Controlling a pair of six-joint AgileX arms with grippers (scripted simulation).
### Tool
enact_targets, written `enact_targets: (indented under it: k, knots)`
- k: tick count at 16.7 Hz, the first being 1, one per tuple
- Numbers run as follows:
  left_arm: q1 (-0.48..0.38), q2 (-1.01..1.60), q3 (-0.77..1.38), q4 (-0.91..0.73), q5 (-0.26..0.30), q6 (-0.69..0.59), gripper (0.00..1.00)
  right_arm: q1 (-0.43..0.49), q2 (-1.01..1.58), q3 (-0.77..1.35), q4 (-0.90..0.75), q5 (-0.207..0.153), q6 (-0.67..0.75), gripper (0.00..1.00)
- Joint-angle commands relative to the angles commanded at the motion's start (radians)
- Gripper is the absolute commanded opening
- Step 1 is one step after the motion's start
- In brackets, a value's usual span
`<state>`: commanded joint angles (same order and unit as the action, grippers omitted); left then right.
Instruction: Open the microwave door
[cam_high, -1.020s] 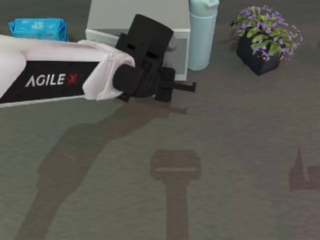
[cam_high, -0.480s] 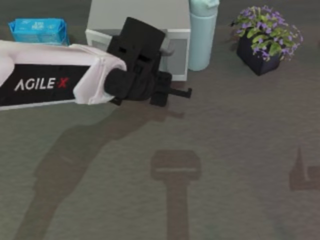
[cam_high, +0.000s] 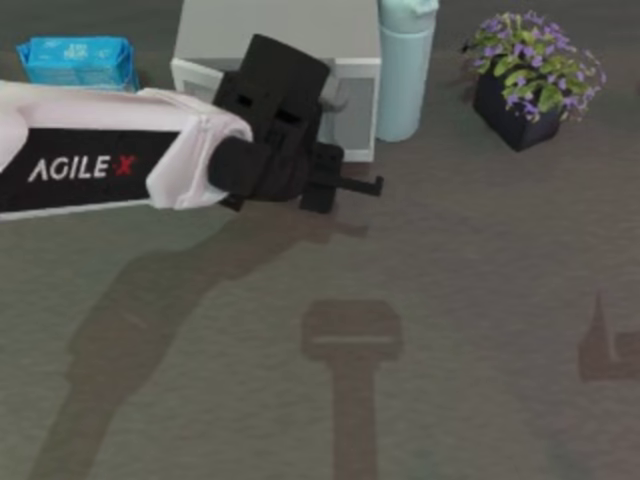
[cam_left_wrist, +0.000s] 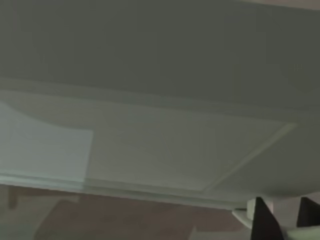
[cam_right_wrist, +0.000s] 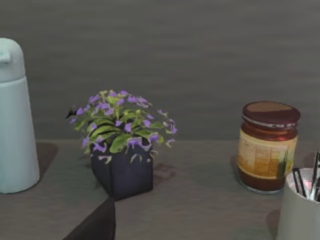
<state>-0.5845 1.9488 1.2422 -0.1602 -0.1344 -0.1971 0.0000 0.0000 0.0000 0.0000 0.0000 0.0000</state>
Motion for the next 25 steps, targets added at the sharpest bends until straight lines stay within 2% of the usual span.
enact_targets:
  k: [15, 25]
  knots:
    - [0.000, 0.000, 0.000, 0.000, 0.000, 0.000, 0.00, 0.000, 0.000, 0.000, 0.000, 0.000, 0.000, 1.00]
    - [0.022, -0.040, -0.058, 0.025, 0.059, 0.070, 0.00, 0.000, 0.000, 0.000, 0.000, 0.000, 0.000, 1.00]
